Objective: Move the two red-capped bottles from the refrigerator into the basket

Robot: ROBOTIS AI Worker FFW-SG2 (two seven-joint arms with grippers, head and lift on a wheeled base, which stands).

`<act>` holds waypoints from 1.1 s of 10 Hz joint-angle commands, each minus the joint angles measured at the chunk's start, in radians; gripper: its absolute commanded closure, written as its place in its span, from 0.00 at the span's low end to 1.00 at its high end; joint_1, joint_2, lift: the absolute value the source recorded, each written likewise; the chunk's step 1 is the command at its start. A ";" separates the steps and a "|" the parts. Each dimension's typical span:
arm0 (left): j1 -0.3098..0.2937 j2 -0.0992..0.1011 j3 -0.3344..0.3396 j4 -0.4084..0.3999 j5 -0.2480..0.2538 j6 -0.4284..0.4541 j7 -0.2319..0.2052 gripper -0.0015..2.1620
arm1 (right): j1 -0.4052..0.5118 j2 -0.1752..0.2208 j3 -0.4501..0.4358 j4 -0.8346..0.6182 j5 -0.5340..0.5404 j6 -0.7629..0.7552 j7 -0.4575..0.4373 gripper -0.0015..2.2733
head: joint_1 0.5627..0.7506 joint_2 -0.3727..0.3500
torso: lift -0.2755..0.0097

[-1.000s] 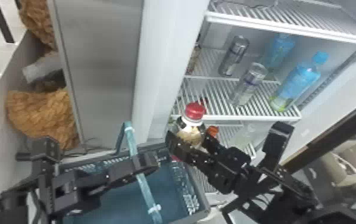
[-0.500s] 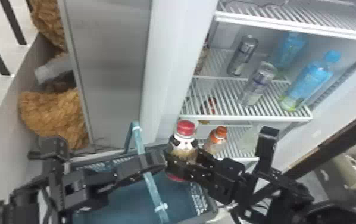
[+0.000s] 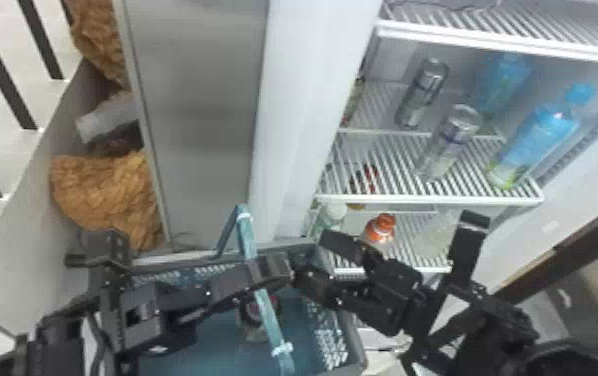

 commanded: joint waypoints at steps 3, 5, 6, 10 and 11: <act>0.000 0.000 0.000 0.000 0.000 0.000 0.000 0.56 | 0.017 0.009 -0.009 -0.016 0.028 -0.095 -0.008 0.05 | 0.70 0.22 | 0.97; 0.000 0.000 0.000 0.000 0.002 0.000 0.000 0.56 | 0.029 0.013 -0.013 -0.016 -0.004 -0.095 -0.009 0.05 | 0.70 0.21 | 0.97; 0.002 0.000 0.000 0.000 0.002 0.000 0.000 0.56 | 0.037 0.013 -0.015 -0.016 -0.042 -0.093 -0.008 0.06 | 0.70 0.21 | 0.97; 0.002 0.000 0.002 0.000 0.002 0.000 0.000 0.56 | 0.071 0.038 -0.119 -0.084 -0.020 -0.110 -0.009 0.06 | 0.70 0.18 | 0.97; 0.002 0.000 0.002 0.000 0.004 0.000 0.000 0.56 | 0.073 0.039 -0.137 -0.097 -0.016 -0.132 -0.014 0.06 | 0.70 0.15 | 0.97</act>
